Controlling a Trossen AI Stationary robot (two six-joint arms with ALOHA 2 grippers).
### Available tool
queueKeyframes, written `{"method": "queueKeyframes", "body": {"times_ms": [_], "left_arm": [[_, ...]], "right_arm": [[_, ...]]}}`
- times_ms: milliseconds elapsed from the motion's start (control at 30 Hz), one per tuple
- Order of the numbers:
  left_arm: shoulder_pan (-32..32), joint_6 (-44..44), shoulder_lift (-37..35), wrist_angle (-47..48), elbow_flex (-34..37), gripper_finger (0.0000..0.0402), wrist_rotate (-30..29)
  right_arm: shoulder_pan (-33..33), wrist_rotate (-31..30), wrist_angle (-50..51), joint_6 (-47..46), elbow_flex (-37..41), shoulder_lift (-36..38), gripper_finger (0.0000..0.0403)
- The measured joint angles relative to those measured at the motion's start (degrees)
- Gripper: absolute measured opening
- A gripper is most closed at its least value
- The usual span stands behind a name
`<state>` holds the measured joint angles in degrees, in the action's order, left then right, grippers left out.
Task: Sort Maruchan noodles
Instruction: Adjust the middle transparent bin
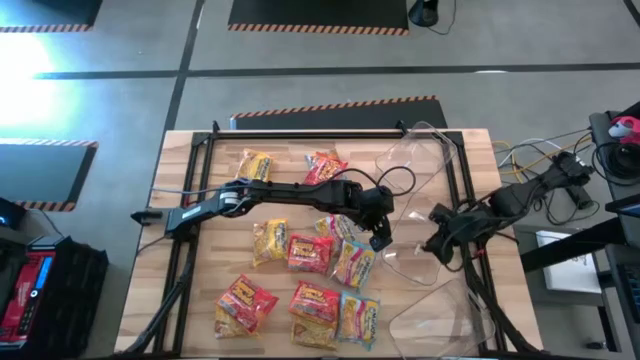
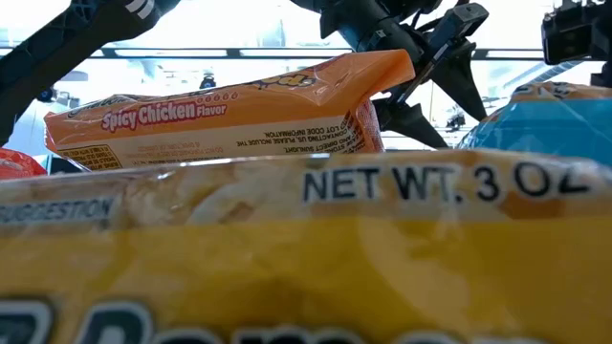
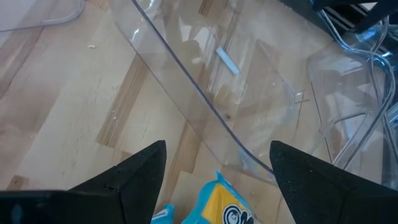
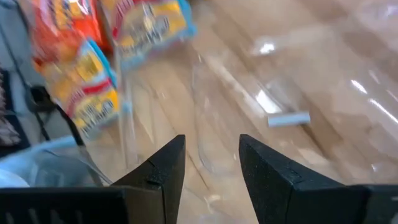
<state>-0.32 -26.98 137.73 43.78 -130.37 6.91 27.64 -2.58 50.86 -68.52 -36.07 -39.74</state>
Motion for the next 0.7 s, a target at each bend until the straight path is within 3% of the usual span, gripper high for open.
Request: {"method": "queueKeyframes", "body": {"times_ms": [300,700], "left_arm": [[0.02,-0.01,0.00,0.17,0.00,0.0270,0.03],[0.04,-0.02,-0.02,0.32,0.00,0.0270,0.07]], "right_arm": [[5.32,12.62,4.76,1.77,-4.50,-5.14,0.0139],[7.00,11.95,16.67,8.85,-7.85,-15.45,0.0139]]}}
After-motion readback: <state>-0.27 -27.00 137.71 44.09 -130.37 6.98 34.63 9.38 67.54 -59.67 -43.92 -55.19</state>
